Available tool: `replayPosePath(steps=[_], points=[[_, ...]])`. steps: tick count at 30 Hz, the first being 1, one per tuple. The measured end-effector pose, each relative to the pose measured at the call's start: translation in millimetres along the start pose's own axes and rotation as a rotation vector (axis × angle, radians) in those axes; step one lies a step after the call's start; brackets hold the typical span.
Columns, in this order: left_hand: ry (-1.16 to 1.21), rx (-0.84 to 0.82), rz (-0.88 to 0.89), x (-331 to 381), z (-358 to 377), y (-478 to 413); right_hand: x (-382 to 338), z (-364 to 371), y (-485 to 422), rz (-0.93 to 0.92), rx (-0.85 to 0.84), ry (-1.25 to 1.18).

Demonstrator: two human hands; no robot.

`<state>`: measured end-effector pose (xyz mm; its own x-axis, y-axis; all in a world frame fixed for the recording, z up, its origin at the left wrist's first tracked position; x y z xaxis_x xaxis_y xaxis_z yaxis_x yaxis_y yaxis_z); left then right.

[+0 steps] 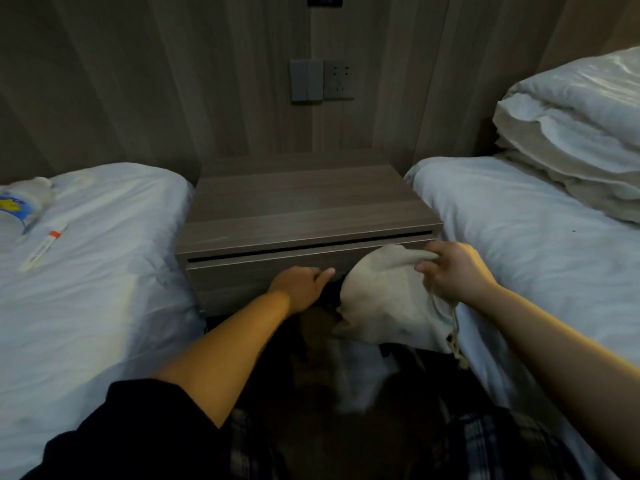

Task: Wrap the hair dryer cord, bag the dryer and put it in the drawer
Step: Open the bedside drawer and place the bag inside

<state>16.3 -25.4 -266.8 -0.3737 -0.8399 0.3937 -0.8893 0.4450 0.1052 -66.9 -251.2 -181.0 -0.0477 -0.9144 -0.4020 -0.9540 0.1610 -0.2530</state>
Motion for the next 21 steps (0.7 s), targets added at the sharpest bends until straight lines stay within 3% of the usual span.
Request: replayPosePath(steps=[2, 4, 5, 7, 10, 13, 18, 21], points=[[-0.134, 0.201, 0.141, 19, -21, 11, 2, 0, 1, 0.010, -0.005, -0.015], [-0.152, 0.482, 0.327, 42, -54, 31, 0, 0, 3, -0.003, -0.010, -0.027], [-0.142, 0.541, 0.355, 46, -65, 36, -3, -1, 4, -0.014, -0.013, -0.032], [-0.102, 0.447, 0.255, 36, -70, 27, -8, 0, 5, -0.020, -0.026, -0.059], [0.120, 0.160, 0.024, 8, -48, 16, -15, 0, 7, -0.035, -0.041, -0.134], [0.423, 0.092, -0.117, -9, -48, 16, -16, -7, 4, -0.006, -0.020, -0.299], [0.791, -0.037, -0.202, -11, -47, 26, -13, -18, -5, 0.116, 0.005, -0.593], [0.784, -0.011, -0.242, -17, -52, 29, -8, -14, -10, 0.253, -0.053, -0.781]])
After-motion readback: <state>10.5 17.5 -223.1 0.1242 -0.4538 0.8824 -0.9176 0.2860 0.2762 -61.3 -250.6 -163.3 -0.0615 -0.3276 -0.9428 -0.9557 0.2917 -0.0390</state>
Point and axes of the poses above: each hand's wrist, its own y-axis away from the middle knuckle, its own z-axis out of the palm, x = y × z, the point moved 10 cm from there along -y, towards the middle knuckle, and after that the axes turned 1 degree about x, right-handed, at the moved point
